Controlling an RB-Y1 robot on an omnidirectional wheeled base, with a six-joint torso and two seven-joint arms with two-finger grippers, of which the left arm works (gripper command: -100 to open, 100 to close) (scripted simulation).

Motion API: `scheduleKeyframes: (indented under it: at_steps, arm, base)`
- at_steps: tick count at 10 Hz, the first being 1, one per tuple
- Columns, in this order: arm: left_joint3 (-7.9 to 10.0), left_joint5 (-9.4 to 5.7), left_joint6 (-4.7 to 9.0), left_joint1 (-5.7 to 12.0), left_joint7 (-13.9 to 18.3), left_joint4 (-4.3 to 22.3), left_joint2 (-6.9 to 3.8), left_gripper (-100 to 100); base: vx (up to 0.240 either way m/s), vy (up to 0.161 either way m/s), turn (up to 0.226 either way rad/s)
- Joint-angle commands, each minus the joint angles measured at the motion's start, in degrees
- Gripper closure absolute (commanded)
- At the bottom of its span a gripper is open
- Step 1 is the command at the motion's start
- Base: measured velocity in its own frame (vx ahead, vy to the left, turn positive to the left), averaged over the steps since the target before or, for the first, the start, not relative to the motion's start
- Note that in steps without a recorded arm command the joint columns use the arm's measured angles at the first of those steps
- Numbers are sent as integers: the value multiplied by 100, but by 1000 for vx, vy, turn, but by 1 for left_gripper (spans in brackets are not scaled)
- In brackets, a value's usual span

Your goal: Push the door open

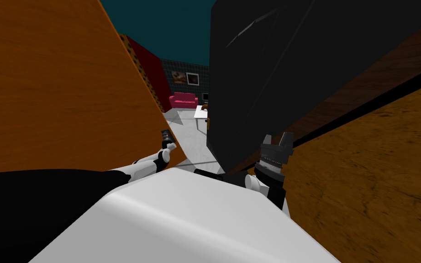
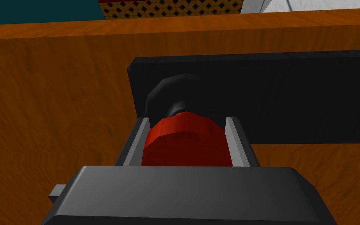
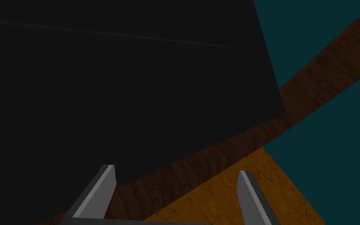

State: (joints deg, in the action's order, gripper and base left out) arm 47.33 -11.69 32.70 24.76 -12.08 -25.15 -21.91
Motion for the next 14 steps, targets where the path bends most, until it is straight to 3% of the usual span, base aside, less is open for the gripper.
scheduleKeyframes:
  at_steps: [1, 2, 5, 6, 8, 9, 14]
  arm:
    - [0, 0, 0, 0, 0, 0, 0, 100]
    - [212, -77, 88, 67, -222, -19, 38, 100]
    - [483, -173, 233, 163, -524, 8, 101, 100]
    - [483, -173, 233, 163, -524, 34, 101, 100]
    - [819, -293, 412, 283, -900, 42, 180, 100]
    - [819, -293, 412, 283, -900, 42, 180, 100]
    - [1424, -509, 735, 498, -1575, 103, 322, 100]
  base:
    - [43, 5, 21]
    - [11, 88, -79]
    - [16, 117, -98]
    - [20, 77, -39]
    - [44, 105, -96]
    - [22, 85, -51]
    - [33, 89, -76]
